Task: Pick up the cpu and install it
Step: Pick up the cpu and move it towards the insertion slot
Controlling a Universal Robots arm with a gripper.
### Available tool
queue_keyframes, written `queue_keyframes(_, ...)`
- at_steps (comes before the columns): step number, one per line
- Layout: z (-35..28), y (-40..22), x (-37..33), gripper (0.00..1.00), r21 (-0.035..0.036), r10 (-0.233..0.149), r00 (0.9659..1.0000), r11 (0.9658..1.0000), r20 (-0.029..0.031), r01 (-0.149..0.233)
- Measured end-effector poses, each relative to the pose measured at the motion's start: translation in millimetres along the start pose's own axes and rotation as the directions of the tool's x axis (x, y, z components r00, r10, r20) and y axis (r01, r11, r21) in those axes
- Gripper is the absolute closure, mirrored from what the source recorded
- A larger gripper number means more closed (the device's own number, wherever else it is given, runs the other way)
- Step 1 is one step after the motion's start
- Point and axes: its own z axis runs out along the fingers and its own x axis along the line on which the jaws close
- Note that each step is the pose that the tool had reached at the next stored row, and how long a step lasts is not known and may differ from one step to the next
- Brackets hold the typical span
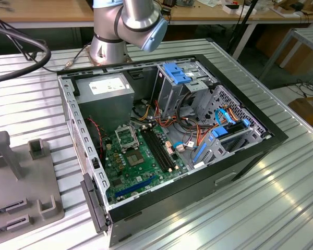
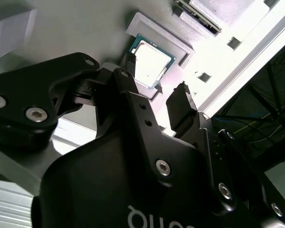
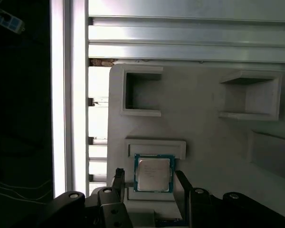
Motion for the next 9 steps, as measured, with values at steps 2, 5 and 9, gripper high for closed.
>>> queue_keyframes(2, 0.2, -0.1, 0.0, 0.46, 0.0065, 0.000, 1.0000, 1.0000, -0.0003, 0.000)
queue_keyframes(5, 0.3, 0.0, -0.1, 0.46, 0.0065, 0.000, 1.0000, 1.0000, -0.0003, 0.000)
queue_keyframes(9, 1.1, 0.1, 0.0, 0.46, -0.0004, 0.000, 1.0000, 1.0000, 0.0001, 0.000)
